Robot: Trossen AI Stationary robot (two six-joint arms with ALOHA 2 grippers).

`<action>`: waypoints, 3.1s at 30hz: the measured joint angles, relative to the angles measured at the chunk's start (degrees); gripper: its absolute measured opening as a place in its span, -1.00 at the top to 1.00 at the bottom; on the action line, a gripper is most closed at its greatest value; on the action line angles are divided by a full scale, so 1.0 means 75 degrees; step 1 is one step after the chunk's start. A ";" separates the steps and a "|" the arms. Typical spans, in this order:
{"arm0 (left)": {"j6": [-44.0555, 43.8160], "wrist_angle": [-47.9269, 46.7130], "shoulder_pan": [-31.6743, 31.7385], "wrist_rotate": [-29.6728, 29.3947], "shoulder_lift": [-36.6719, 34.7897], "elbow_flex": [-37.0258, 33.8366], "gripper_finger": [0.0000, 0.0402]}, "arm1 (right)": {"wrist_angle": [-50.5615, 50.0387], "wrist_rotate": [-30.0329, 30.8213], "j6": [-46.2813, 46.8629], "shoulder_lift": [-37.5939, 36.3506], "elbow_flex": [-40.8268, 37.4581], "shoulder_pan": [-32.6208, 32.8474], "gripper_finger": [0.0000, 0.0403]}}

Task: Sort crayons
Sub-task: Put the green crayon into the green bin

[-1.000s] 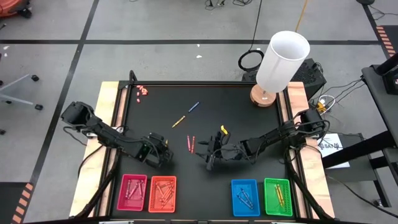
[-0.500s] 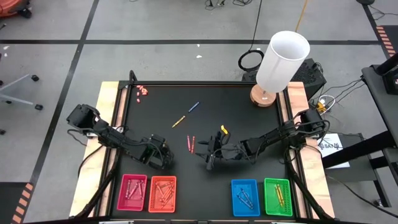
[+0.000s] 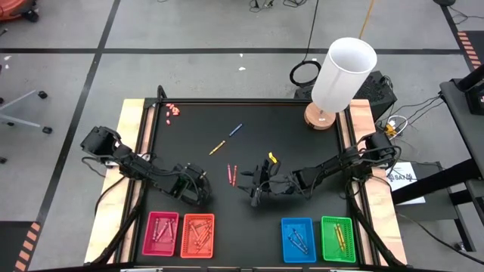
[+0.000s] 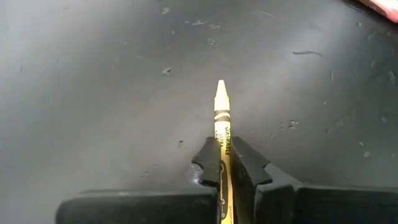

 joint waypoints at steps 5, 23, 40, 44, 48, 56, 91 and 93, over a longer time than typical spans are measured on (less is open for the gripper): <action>0.0053 -0.0016 0.0000 0.0016 -0.0038 0.0000 0.92 | -0.0016 -0.0003 -0.0007 0.0000 0.0000 0.0000 -0.12; 0.1861 -0.0038 -0.0345 -0.0150 -0.0532 0.1234 0.97 | 0.0642 -0.0004 0.0229 0.0679 -0.0004 0.0050 -0.12; 0.4935 0.0594 -0.0470 -0.1040 -0.1269 0.2422 0.98 | 0.3776 -0.0818 -0.0767 0.1770 0.0003 0.0173 -0.12; 0.5924 0.1493 -0.0553 -0.1029 -0.1616 0.2480 0.98 | 0.4307 -0.1026 -0.0877 0.1950 0.0003 0.0083 -0.12; 0.6985 0.2746 -0.0577 -0.1025 -0.1824 0.2492 0.98 | 0.4443 -0.1034 -0.0943 0.1970 0.0006 0.0015 -0.12; 0.8015 0.4581 -0.0624 -0.0882 -0.1623 0.2483 0.98 | 0.5806 -0.1821 -0.1285 0.1967 0.0006 0.0093 -0.12; 0.8490 0.5829 -0.0890 -0.0960 -0.0685 0.2483 0.98 | 0.6522 -0.2398 -0.1882 0.1964 0.0764 0.0251 0.37; 0.8496 0.5727 -0.0933 -0.0985 -0.0685 0.2483 0.98 | 0.6520 -0.2404 -0.1890 0.1964 0.0764 0.0251 0.49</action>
